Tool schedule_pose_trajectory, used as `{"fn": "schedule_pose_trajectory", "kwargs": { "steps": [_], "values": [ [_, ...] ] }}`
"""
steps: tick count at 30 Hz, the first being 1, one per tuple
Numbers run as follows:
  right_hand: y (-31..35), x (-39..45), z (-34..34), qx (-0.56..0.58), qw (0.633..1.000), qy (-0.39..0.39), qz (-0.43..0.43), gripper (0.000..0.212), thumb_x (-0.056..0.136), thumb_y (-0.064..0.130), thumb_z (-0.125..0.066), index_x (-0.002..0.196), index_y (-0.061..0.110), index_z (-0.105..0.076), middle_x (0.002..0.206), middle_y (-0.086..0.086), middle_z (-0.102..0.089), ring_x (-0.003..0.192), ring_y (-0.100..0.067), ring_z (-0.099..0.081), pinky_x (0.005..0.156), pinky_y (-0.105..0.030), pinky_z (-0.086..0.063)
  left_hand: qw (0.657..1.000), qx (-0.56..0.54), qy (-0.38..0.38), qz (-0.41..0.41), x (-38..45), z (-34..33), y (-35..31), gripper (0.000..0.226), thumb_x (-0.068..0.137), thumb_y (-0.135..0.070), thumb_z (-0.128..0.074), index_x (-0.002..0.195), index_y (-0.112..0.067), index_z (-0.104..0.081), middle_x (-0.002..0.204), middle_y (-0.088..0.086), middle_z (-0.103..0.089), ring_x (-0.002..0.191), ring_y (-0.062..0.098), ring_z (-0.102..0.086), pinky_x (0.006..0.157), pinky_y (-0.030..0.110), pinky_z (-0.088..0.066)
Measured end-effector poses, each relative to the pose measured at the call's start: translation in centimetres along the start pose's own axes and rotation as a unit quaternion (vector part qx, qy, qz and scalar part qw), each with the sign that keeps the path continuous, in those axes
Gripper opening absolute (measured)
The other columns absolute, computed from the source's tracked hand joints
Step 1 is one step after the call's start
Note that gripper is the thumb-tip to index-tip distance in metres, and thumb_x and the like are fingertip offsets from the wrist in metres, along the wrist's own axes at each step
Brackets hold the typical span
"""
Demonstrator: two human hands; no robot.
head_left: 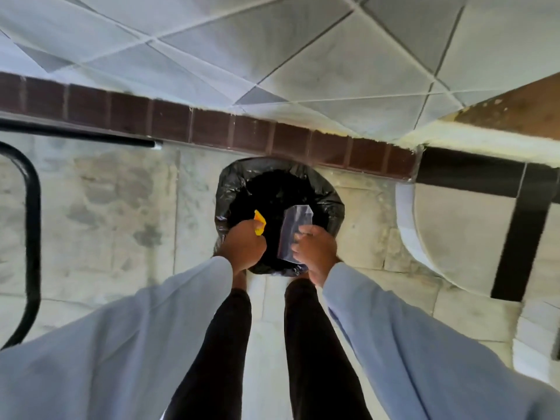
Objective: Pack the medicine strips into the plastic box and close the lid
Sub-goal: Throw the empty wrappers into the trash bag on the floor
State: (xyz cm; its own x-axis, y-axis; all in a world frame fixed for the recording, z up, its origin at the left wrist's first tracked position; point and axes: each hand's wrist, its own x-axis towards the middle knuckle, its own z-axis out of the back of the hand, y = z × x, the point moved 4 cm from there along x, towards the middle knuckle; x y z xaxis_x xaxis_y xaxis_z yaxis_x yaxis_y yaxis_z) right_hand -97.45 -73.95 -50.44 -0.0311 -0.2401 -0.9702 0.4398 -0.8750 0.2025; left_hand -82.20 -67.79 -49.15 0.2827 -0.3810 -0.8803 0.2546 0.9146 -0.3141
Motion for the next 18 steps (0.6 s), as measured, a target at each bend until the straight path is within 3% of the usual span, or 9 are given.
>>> {"fn": "schedule_pose_trajectory", "kwargs": {
  "steps": [1,2,3,5,7,9,11,15,18],
  "values": [
    [-0.3,0.4,0.0,0.002,1.0,0.004,-0.012,0.036,0.096,0.007,-0.041,0.126,-0.012,-0.043,0.087,-0.013,-0.065,0.077,-0.024,-0.065,0.067,-0.031,-0.053,1.0,0.006,0.008,0.0,0.4,-0.3,0.0,0.037,0.084,-0.008,-0.046,0.119,-0.007,-0.059,0.111,0.018,-0.065,0.095,0.031,-0.061,0.072,0.028,-0.044],
    [-0.7,1.1,-0.2,-0.004,1.0,0.01,-0.017,0.036,0.097,0.005,-0.039,0.131,-0.006,-0.045,0.086,-0.009,-0.063,0.071,-0.019,-0.061,0.064,-0.029,-0.05,1.0,0.013,0.014,-0.001,0.9,-0.7,0.1,0.042,0.085,-0.009,-0.047,0.126,-0.01,-0.057,0.116,0.017,-0.064,0.099,0.03,-0.06,0.075,0.029,-0.046],
    [-0.8,1.5,-0.6,-0.024,1.0,0.007,-0.015,0.039,0.096,0.005,-0.039,0.135,0.002,-0.045,0.094,-0.008,-0.063,0.076,-0.018,-0.06,0.068,-0.028,-0.05,1.0,0.02,0.018,-0.003,1.2,-0.9,0.1,0.045,0.086,-0.01,-0.048,0.131,-0.012,-0.054,0.121,0.015,-0.062,0.105,0.031,-0.059,0.082,0.031,-0.047],
    [-0.9,1.8,-1.0,-0.063,0.998,0.01,-0.003,0.042,0.095,0.01,-0.044,0.136,0.016,-0.046,0.12,-0.008,-0.06,0.1,-0.021,-0.06,0.092,-0.037,-0.05,0.999,0.025,0.026,-0.009,1.4,-1.1,0.3,0.047,0.086,-0.009,-0.047,0.132,-0.014,-0.054,0.122,0.014,-0.063,0.111,0.032,-0.059,0.092,0.036,-0.049],
    [-0.9,1.6,-1.4,-0.077,0.997,0.024,0.003,0.044,0.094,0.014,-0.045,0.138,0.019,-0.045,0.132,-0.007,-0.055,0.114,-0.025,-0.056,0.104,-0.045,-0.044,0.999,0.015,0.027,-0.019,1.2,-1.1,0.6,0.049,0.084,-0.005,-0.044,0.131,-0.018,-0.054,0.12,0.013,-0.065,0.101,0.029,-0.063,0.081,0.036,-0.054],
    [-0.5,1.0,-1.3,-0.078,0.997,0.02,0.006,0.044,0.094,0.014,-0.044,0.138,0.02,-0.045,0.13,-0.008,-0.056,0.114,-0.026,-0.057,0.104,-0.047,-0.045,0.999,-0.001,0.023,-0.029,0.8,-0.7,0.7,0.051,0.086,-0.004,-0.041,0.133,-0.022,-0.053,0.125,0.011,-0.062,0.098,0.026,-0.064,0.07,0.028,-0.053],
    [0.2,0.2,-1.1,-0.09,0.996,0.014,0.02,0.044,0.093,0.013,-0.045,0.137,0.02,-0.046,0.129,-0.008,-0.057,0.115,-0.027,-0.057,0.104,-0.048,-0.045,0.999,-0.008,0.009,-0.039,0.0,0.2,0.5,0.049,0.088,-0.004,-0.041,0.131,-0.022,-0.054,0.131,0.008,-0.058,0.102,0.022,-0.062,0.069,0.021,-0.047],
    [2.7,-3.7,-1.3,-0.113,0.99,-0.012,0.077,0.049,0.085,0.022,-0.051,0.133,0.015,-0.049,0.129,-0.011,-0.06,0.117,-0.028,-0.058,0.103,-0.049,-0.046,0.996,-0.011,-0.039,-0.076,-3.1,3.8,-0.8,0.041,0.088,-0.008,-0.042,0.125,-0.017,-0.058,0.133,0.008,-0.056,0.118,0.024,-0.054,0.095,0.031,-0.045],
    [6.2,-9.7,-1.9,-0.157,0.975,-0.047,0.153,0.049,0.085,0.031,-0.053,0.132,0.017,-0.05,0.13,-0.008,-0.061,0.114,-0.027,-0.059,0.101,-0.045,-0.047,0.987,0.006,-0.081,-0.137,-7.3,7.4,-3.7,0.037,0.088,-0.008,-0.043,0.119,-0.014,-0.062,0.126,0.008,-0.061,0.113,0.024,-0.057,0.089,0.026,-0.042]
  ]
}}
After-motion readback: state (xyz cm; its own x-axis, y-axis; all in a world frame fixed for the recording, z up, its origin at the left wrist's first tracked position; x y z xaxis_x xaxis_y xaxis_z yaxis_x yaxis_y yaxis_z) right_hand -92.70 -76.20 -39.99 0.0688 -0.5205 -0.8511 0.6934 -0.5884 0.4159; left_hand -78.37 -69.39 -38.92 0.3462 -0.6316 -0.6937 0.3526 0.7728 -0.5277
